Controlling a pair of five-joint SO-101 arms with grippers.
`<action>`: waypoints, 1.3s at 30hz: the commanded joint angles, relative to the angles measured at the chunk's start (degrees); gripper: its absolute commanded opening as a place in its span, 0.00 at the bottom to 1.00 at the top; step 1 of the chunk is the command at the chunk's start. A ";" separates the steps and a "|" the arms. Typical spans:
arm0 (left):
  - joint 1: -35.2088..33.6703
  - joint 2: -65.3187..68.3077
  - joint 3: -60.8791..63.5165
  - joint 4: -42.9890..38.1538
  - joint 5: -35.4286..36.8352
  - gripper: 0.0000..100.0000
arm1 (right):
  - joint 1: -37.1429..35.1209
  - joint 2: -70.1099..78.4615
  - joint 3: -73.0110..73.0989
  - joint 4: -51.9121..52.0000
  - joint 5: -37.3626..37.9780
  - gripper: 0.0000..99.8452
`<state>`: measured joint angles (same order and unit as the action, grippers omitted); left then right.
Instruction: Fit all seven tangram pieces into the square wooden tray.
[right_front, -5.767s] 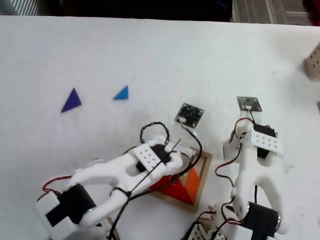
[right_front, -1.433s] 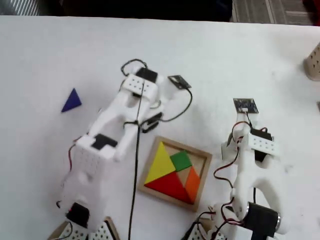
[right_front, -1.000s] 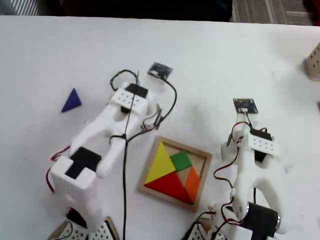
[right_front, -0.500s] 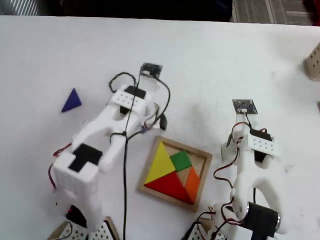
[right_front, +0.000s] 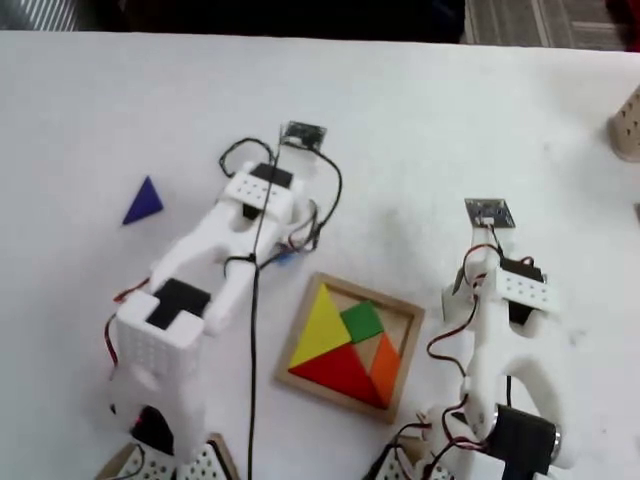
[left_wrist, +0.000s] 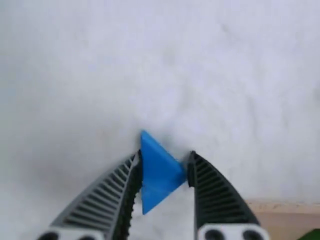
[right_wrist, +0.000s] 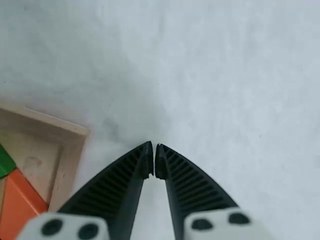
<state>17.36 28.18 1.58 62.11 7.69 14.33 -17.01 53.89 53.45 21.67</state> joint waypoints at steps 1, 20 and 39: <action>1.27 -0.31 -1.76 1.23 -3.34 0.04 | -0.66 -1.89 -0.26 -0.48 0.70 0.02; 1.45 -5.67 -6.51 9.85 -3.25 0.04 | -0.66 -1.89 -0.26 -0.57 0.70 0.02; 18.42 -24.31 17.76 6.07 -3.34 0.04 | -0.66 -1.89 -0.26 -0.57 0.70 0.02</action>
<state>33.98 9.36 15.65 71.43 8.13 14.33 -17.01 53.89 53.45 21.67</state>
